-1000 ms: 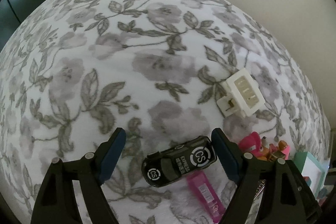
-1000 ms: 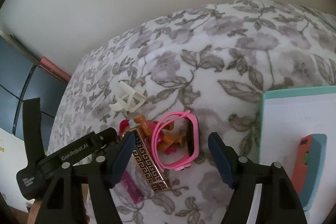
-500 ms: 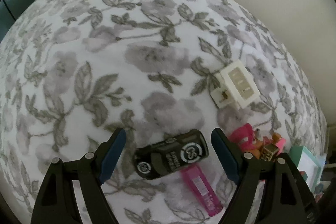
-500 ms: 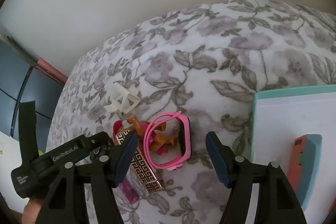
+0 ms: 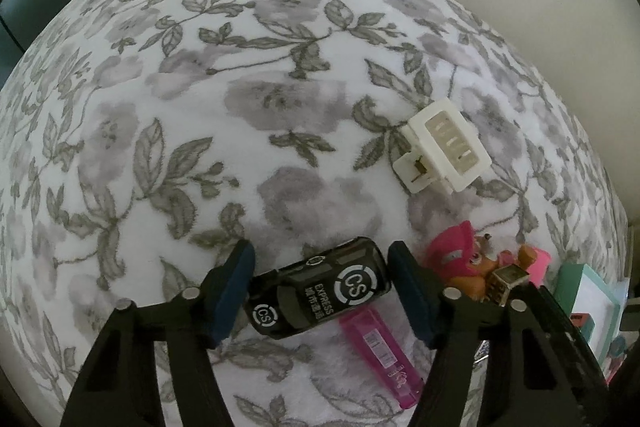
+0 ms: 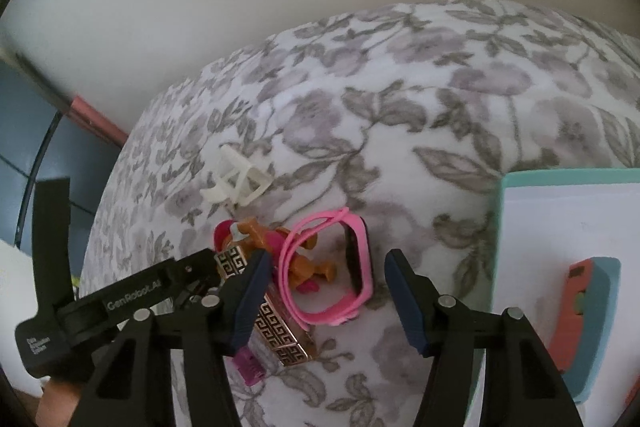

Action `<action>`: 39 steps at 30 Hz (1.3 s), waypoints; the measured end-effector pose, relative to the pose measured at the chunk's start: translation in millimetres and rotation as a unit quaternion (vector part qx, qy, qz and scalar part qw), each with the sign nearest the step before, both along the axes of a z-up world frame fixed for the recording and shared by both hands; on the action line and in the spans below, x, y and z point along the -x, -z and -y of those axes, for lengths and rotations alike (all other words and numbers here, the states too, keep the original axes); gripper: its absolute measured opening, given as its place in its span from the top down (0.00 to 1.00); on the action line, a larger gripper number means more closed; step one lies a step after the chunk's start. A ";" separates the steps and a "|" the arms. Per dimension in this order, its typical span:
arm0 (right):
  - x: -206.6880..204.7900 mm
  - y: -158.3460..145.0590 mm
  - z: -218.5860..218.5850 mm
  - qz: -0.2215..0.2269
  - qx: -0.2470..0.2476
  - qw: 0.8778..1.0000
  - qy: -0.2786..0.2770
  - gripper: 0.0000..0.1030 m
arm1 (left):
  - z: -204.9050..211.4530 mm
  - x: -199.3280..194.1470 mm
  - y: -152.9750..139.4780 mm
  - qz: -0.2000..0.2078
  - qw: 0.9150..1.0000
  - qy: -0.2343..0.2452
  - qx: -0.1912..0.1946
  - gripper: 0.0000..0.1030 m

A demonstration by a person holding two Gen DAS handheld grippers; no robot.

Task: Organize rigid objects
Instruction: 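Grasp the black toy car with the left tool, then grasp the pink watch band with the right tool while the left tool lifts the car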

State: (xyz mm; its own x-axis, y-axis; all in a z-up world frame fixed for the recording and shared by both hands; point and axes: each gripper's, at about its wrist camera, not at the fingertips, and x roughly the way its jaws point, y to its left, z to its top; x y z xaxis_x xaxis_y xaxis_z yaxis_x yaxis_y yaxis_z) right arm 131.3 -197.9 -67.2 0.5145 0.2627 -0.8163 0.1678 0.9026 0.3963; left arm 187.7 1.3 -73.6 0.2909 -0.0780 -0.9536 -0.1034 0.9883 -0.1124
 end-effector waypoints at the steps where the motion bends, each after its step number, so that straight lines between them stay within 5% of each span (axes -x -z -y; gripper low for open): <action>1: 0.1 0.6 -0.7 0.000 0.003 1.000 -0.002 0.39 | 0.5 -0.2 0.1 0.000 1.000 0.001 -0.001 0.33; 8: 0.6 2.8 -9.4 -0.002 0.040 0.999 -0.015 0.39 | 1.3 -0.9 0.5 0.001 1.000 0.005 0.002 0.33; 19: 4.0 -2.3 -2.2 0.009 0.021 1.000 -0.010 0.48 | 0.1 3.1 -3.6 0.008 1.000 0.007 0.017 0.40; 23: 4.7 -3.1 0.4 0.012 0.007 1.000 -0.010 0.48 | 1.5 3.7 -5.2 0.008 1.000 0.011 0.015 0.61; 33: 7.3 -11.2 15.6 0.021 -0.017 1.000 0.008 0.48 | -3.8 4.8 -6.8 -0.002 1.000 0.006 0.018 0.60; 36: 8.0 -13.1 14.8 0.022 -0.017 1.000 0.005 0.48 | -9.4 6.6 -8.1 -0.008 1.000 -0.001 0.005 0.42; 39: 8.7 -14.8 13.4 0.022 -0.014 1.000 0.002 0.48 | -15.7 10.3 -6.5 -0.016 1.000 -0.008 -0.010 0.38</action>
